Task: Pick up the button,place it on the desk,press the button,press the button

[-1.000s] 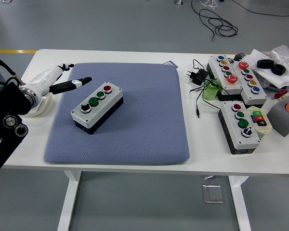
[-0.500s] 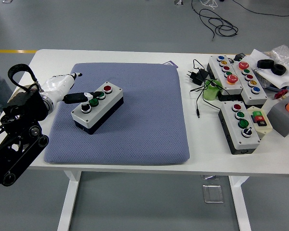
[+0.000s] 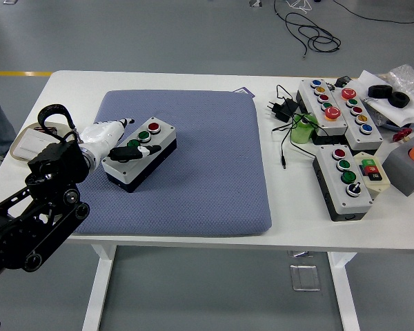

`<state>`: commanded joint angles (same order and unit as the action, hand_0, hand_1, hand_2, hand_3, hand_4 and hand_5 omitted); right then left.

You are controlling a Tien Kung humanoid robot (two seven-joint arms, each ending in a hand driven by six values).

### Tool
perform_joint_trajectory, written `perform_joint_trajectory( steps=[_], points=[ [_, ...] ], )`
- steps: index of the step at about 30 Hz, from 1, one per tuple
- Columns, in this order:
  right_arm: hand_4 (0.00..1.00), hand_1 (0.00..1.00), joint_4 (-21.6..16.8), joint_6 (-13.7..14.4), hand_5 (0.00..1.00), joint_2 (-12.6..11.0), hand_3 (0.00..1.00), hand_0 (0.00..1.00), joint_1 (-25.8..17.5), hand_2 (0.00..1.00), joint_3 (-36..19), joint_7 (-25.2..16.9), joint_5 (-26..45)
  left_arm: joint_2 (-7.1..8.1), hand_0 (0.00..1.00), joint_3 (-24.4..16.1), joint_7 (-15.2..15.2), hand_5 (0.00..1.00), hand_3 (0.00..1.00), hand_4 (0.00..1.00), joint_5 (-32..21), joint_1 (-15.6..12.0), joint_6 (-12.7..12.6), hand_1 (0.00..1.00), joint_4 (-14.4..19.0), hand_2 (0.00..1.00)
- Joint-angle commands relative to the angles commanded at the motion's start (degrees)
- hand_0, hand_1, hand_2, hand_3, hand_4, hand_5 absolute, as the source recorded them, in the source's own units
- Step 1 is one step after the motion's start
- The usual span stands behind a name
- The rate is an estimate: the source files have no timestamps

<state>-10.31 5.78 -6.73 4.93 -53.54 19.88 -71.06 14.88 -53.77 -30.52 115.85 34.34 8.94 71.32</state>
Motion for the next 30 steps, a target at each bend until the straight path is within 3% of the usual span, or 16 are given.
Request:
perform_joint_trajectory(
  steps=[12,16,17,22,23,28,29,30],
  points=[
    [0.303,0.480,0.0,-0.1,0.225,-0.1,0.564,0.651,-0.3,0.618,0.2,0.0,0.0,-2.41,0.982,1.6,-1.4,0.998,0.998,0.998,2.3,0.7,-2.0,0.998,-3.9,0.998],
    [0.303,0.480,0.0,0.0,0.225,-0.1,0.564,0.651,-0.3,0.618,0.1,0.0,0.0,-2.91,0.982,2.1,-1.9,0.998,0.998,0.998,3.2,0.9,-1.4,0.998,-4.5,0.998],
    [0.303,0.480,0.0,0.0,0.226,-0.1,0.563,0.651,-0.3,0.617,0.2,0.0,0.0,-2.97,0.951,2.1,-2.0,0.894,0.998,0.998,3.3,0.9,-1.2,0.998,-4.6,0.998],
    [0.303,0.480,0.0,0.0,0.226,-0.1,0.563,0.651,-0.3,0.617,0.1,0.1,0.0,-3.61,0.951,2.8,-2.6,0.894,0.998,0.998,4.7,1.2,0.2,0.998,-5.5,0.998],
    [0.303,0.479,0.0,0.0,0.226,-0.1,0.563,0.650,-0.3,0.617,0.2,0.1,0.0,-3.67,0.858,2.8,-2.6,0.829,0.998,0.998,5.3,1.2,0.5,0.982,-5.6,0.998],
    [0.303,0.479,0.0,-0.1,0.226,-0.1,0.563,0.650,-0.3,0.617,0.3,0.1,0.0,-3.73,0.858,3.2,-2.6,0.829,0.998,0.998,7.8,1.5,1.4,0.982,-5.8,0.998],
    [0.304,0.478,0.0,-0.1,0.227,-0.1,0.563,0.651,-0.3,0.617,0.3,0.1,0.0,-3.81,0.678,3.3,-2.5,0.753,0.998,0.998,8.2,1.6,1.6,0.850,-6.0,0.982],
    [0.304,0.478,0.0,-0.1,0.227,-0.1,0.563,0.651,-0.3,0.617,0.3,0.1,0.0,-3.83,0.678,3.3,-2.4,0.753,0.998,0.998,8.4,1.7,1.7,0.850,-6.1,0.982]
  ],
)
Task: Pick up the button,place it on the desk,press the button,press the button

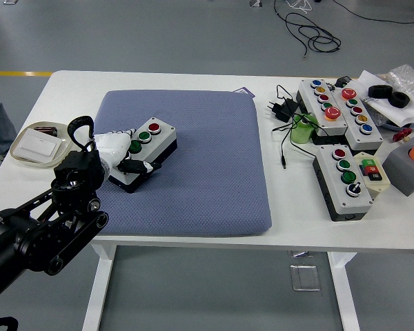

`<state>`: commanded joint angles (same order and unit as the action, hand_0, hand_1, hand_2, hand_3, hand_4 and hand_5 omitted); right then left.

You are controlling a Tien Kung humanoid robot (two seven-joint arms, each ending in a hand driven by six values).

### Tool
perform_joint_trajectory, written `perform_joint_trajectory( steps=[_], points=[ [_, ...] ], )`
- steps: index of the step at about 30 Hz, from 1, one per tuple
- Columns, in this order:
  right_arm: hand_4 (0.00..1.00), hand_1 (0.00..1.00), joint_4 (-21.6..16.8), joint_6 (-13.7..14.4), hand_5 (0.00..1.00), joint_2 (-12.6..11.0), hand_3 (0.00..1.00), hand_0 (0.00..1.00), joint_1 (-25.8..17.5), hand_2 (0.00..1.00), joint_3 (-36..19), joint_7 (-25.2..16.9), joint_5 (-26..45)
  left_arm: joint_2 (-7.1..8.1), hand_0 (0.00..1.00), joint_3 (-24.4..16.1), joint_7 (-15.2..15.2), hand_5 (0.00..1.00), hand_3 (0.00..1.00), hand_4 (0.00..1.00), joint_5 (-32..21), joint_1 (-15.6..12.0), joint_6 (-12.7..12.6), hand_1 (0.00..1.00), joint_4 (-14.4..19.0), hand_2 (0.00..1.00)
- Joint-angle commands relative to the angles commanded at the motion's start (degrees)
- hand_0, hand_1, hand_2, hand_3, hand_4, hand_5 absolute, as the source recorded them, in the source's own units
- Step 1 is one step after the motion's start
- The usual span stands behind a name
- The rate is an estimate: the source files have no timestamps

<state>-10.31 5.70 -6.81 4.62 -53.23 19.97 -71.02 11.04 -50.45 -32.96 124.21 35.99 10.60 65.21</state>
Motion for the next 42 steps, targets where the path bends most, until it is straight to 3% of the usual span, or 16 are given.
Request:
perform_joint_trajectory(
  steps=[4,5,10,11,16,17,22,23,28,29,34,35,39,40,41,42],
  points=[
    [0.304,0.478,0.0,0.0,0.227,0.0,0.563,0.651,0.0,0.617,0.0,0.0,-0.1,0.00,0.678,0.3,0.3,0.753,0.998,0.998,0.8,0.1,1.0,0.850,-0.5,0.982],
    [0.304,0.479,0.0,0.0,0.227,0.0,0.563,0.653,0.0,0.617,0.0,0.0,0.0,-0.01,0.564,0.3,0.4,0.588,0.998,0.998,0.9,0.2,1.2,0.746,-0.5,0.874],
    [0.304,0.479,0.0,0.1,0.227,0.0,0.563,0.653,0.1,0.617,0.0,-0.1,0.1,0.00,0.564,0.3,0.8,0.588,0.998,0.998,1.2,0.3,0.9,0.746,-0.6,0.874],
    [0.304,0.479,0.0,0.1,0.228,0.0,0.563,0.653,0.1,0.617,-0.1,-0.1,0.0,0.01,0.379,0.3,0.9,0.424,0.949,0.871,1.5,0.4,0.9,0.580,-0.6,0.645],
    [0.304,0.479,0.0,0.1,0.228,0.0,0.563,0.653,0.2,0.617,-0.1,-0.1,0.0,0.16,0.379,0.3,1.1,0.424,0.949,0.871,2.1,0.7,0.8,0.580,-0.9,0.645],
    [0.304,0.477,0.0,0.1,0.228,0.0,0.563,0.652,0.2,0.616,-0.1,0.0,0.0,0.18,0.346,0.3,1.1,0.337,0.891,0.776,2.1,0.7,0.8,0.516,-1.0,0.564],
    [0.304,0.477,0.0,0.1,0.228,0.0,0.563,0.652,0.2,0.616,-0.1,0.0,0.0,0.20,0.346,0.1,1.4,0.337,0.891,0.776,3.1,0.8,0.7,0.516,-1.3,0.564],
    [0.305,0.478,0.0,0.1,0.226,0.0,0.563,0.651,0.2,0.617,-0.1,0.0,0.0,0.20,0.307,0.1,1.5,0.151,0.760,0.536,3.3,0.8,0.7,0.385,-1.4,0.416],
    [0.305,0.478,0.0,0.1,0.226,0.0,0.563,0.651,0.2,0.617,-0.2,0.0,0.0,0.30,0.307,0.1,2.1,0.151,0.760,0.536,3.8,1.0,0.4,0.385,-1.5,0.416],
    [0.304,0.478,0.0,0.1,0.227,0.0,0.563,0.652,0.2,0.617,-0.2,0.0,0.0,0.41,0.299,0.0,2.5,0.049,0.571,0.428,3.9,1.0,0.0,0.298,-1.6,0.324],
    [0.304,0.478,0.0,0.1,0.227,0.0,0.563,0.652,0.3,0.617,-0.1,-0.1,0.0,0.74,0.299,-0.1,3.8,0.049,0.571,0.428,4.1,1.2,-1.6,0.298,-1.1,0.324],
    [0.304,0.474,0.0,0.1,0.227,0.0,0.563,0.651,0.3,0.617,-0.2,0.0,0.0,0.80,0.303,-0.2,4.2,0.002,0.452,0.416,4.1,1.2,-2.0,0.288,-0.9,0.267],
    [0.304,0.474,0.0,0.1,0.227,0.0,0.563,0.651,0.3,0.617,-0.3,0.0,-0.1,1.40,0.303,-0.3,7.1,0.002,0.452,0.416,3.5,1.5,-3.8,0.288,-0.3,0.267],
    [0.304,0.474,0.0,0.1,0.227,0.0,0.563,0.651,0.3,0.617,-0.3,0.0,-0.2,1.78,0.303,0.0,9.0,0.002,0.452,0.416,2.7,1.8,-5.3,0.288,-0.5,0.267],
    [0.304,0.474,0.0,0.1,0.227,0.0,0.563,0.652,0.3,0.617,-0.3,0.0,-0.2,1.90,0.294,0.1,10.2,0.002,0.372,0.412,2.4,1.9,-5.9,0.276,-0.5,0.239],
    [0.304,0.474,0.0,0.1,0.227,0.0,0.563,0.652,0.3,0.617,-0.4,0.0,-0.2,2.19,0.294,0.5,11.5,0.002,0.372,0.412,1.9,2.2,-6.7,0.276,-0.7,0.239]
  ],
)
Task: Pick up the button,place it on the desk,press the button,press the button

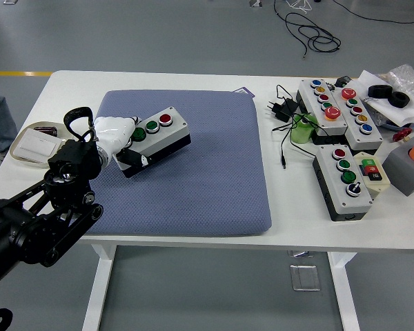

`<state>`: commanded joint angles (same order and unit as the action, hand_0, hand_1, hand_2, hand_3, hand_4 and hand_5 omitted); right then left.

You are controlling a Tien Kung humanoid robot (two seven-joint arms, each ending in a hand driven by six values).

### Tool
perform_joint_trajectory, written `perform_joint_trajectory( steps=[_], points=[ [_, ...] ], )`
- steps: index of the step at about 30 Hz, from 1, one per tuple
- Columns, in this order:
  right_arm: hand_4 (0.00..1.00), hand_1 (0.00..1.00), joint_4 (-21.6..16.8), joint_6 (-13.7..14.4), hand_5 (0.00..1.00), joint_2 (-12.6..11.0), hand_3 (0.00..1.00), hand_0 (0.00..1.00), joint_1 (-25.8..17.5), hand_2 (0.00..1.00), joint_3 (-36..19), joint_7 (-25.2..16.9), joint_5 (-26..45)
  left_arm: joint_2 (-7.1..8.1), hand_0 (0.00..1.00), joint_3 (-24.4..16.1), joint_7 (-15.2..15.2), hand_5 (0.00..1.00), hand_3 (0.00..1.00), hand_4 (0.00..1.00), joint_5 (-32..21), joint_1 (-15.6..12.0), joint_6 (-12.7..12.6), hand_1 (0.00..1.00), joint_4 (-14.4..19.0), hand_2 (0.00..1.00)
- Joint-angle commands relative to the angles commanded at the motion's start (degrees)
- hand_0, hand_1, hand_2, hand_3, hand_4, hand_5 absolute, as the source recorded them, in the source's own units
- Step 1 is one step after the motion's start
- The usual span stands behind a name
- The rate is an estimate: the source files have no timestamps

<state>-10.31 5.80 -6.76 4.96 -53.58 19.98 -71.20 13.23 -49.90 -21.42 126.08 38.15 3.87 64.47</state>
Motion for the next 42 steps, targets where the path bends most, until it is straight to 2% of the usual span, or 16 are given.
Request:
perform_joint_trajectory(
  steps=[4,5,8,13,16,21,28,42],
  points=[
    [0.304,0.474,0.0,0.0,0.227,0.0,0.563,0.652,0.0,0.617,0.0,0.0,0.0,0.94,0.294,1.0,5.1,0.002,0.372,0.412,-1.3,0.8,-1.7,0.276,-0.7,0.239],
    [0.305,0.474,0.0,0.0,0.227,0.0,0.563,0.653,0.0,0.617,0.0,0.1,0.0,1.16,0.289,1.3,6.4,0.002,0.322,0.378,-1.6,1.0,-1.7,0.247,-1.0,0.210],
    [0.305,0.474,0.0,-0.1,0.227,0.0,0.563,0.653,0.0,0.617,0.1,0.0,0.1,1.90,0.289,2.3,11.4,0.002,0.322,0.378,-2.4,1.8,-1.4,0.247,-1.7,0.210],
    [0.305,0.474,0.0,-0.1,0.227,0.0,0.563,0.653,0.0,0.617,0.2,0.1,0.1,2.93,0.295,3.3,19.5,0.002,0.291,0.340,1.6,2.7,0.1,0.241,-1.9,0.195],
    [0.305,0.474,0.0,-0.1,0.227,0.0,0.563,0.653,0.0,0.617,0.3,0.1,0.2,3.19,0.295,3.5,21.8,0.002,0.291,0.340,3.9,2.8,0.7,0.241,-1.6,0.195],
    [0.305,0.474,0.0,-0.1,0.227,0.1,0.563,0.653,-0.1,0.617,0.2,0.1,0.1,3.46,0.300,3.9,24.8,0.002,0.285,0.351,3.9,3.1,1.9,0.253,-0.9,0.198],
    [0.305,0.474,0.0,0.0,0.227,0.1,0.563,0.653,-0.3,0.617,0.4,0.1,0.3,3.34,0.304,4.3,25.9,0.002,0.286,0.349,3.9,3.3,3.5,0.256,-1.1,0.193],
    [0.304,0.474,0.0,-0.1,0.229,0.1,0.563,0.654,-0.6,0.617,0.4,0.2,0.2,2.65,0.312,6.5,29.0,0.002,0.294,0.339,3.9,4.7,4.5,0.258,-3.8,0.203]
  ],
)
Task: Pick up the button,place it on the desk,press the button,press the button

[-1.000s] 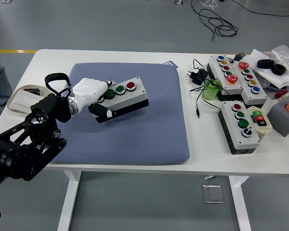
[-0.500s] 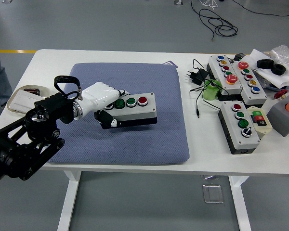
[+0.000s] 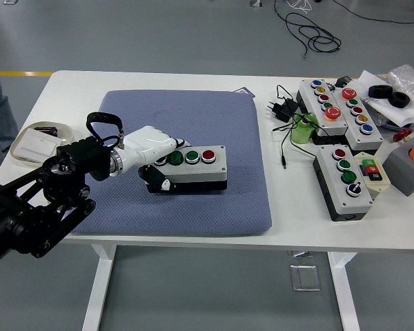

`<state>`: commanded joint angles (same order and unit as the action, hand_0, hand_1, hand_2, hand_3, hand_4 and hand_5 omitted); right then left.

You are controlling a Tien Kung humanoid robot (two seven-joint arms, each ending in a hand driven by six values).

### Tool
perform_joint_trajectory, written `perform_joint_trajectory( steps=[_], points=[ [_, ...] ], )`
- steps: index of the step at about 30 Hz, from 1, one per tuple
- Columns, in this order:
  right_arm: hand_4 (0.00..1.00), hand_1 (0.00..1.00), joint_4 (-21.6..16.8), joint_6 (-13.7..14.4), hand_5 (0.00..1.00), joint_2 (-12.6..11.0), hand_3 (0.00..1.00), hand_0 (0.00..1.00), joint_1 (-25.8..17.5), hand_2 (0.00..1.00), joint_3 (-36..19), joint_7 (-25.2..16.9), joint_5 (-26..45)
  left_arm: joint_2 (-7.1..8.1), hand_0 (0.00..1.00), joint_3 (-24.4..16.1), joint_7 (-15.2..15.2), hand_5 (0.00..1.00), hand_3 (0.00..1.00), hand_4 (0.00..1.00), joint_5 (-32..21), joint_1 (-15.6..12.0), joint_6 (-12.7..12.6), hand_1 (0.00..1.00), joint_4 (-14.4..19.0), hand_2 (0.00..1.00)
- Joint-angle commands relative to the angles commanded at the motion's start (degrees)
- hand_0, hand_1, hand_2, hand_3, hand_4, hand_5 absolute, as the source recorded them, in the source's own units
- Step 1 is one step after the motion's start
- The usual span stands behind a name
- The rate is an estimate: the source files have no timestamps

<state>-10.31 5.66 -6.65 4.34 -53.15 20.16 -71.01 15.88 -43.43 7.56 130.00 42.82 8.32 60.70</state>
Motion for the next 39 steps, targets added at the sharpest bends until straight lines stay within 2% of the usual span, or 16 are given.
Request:
perform_joint_trajectory(
  steps=[6,10,11,16,17,22,23,28,29,34,35,39],
  points=[
    [0.304,0.474,0.0,0.0,0.229,0.0,0.563,0.653,0.2,0.617,0.1,0.0,0.1,0.02,0.321,0.7,0.5,0.002,0.304,0.346,0.0,0.8,0.3,0.268,-0.6,0.220],
    [0.304,0.474,0.0,0.0,0.229,0.0,0.563,0.653,0.3,0.617,0.2,-0.1,0.1,-0.12,0.321,0.9,0.2,0.002,0.304,0.346,0.0,1.1,1.6,0.268,-1.0,0.220],
    [0.304,0.474,0.0,0.0,0.229,0.0,0.563,0.653,0.3,0.617,0.2,-0.1,0.1,-0.14,0.336,0.9,0.2,0.002,0.421,0.387,0.0,1.1,1.8,0.340,-1.0,0.322],
    [0.304,0.474,0.0,0.0,0.229,0.0,0.563,0.653,0.3,0.617,0.2,-0.1,0.1,-0.32,0.336,0.8,-0.6,0.002,0.421,0.387,0.0,1.0,2.9,0.340,-1.7,0.322],
    [0.303,0.474,0.0,0.0,0.229,0.0,0.563,0.653,0.3,0.617,0.2,-0.1,0.1,-0.34,0.398,0.8,-0.7,0.002,0.512,0.393,0.0,1.0,3.1,0.412,-1.8,0.435],
    [0.303,0.474,0.0,0.0,0.229,0.0,0.563,0.653,0.4,0.617,0.1,-0.1,0.0,-0.29,0.398,0.5,-0.5,0.002,0.512,0.393,0.0,0.8,3.8,0.412,-1.6,0.435],
    [0.303,0.474,0.0,0.0,0.229,0.0,0.563,0.654,0.4,0.618,0.0,-0.1,-0.1,-0.28,0.428,0.5,-0.4,0.065,0.675,0.553,0.0,0.8,3.9,0.492,-1.5,0.523],
    [0.303,0.474,0.0,0.0,0.229,0.0,0.563,0.654,0.4,0.618,0.0,-0.1,-0.1,-0.17,0.428,0.3,0.5,0.065,0.675,0.553,0.0,0.8,4.7,0.492,-1.4,0.523],
    [0.303,0.474,0.0,0.0,0.229,0.0,0.563,0.654,0.4,0.617,0.0,-0.1,-0.1,-0.13,0.551,0.2,0.6,0.203,0.814,0.678,0.0,0.8,4.9,0.646,-1.4,0.696],
    [0.303,0.474,0.0,0.0,0.229,0.0,0.563,0.654,0.4,0.617,-0.1,-0.1,-0.2,-0.05,0.551,0.1,0.8,0.203,0.814,0.678,0.0,0.7,5.9,0.646,-1.2,0.696],
    [0.303,0.474,0.0,0.0,0.228,0.0,0.563,0.653,0.4,0.618,-0.1,-0.1,-0.2,-0.05,0.599,0.0,0.8,0.330,0.935,0.791,0.0,0.7,6.1,0.707,-1.1,0.772],
    [0.303,0.474,0.0,0.0,0.228,0.0,0.563,0.653,0.5,0.618,-0.1,-0.1,-0.3,-0.04,0.599,-0.2,0.6,0.330,0.935,0.791,0.0,0.7,6.8,0.707,-1.2,0.772]
  ],
)
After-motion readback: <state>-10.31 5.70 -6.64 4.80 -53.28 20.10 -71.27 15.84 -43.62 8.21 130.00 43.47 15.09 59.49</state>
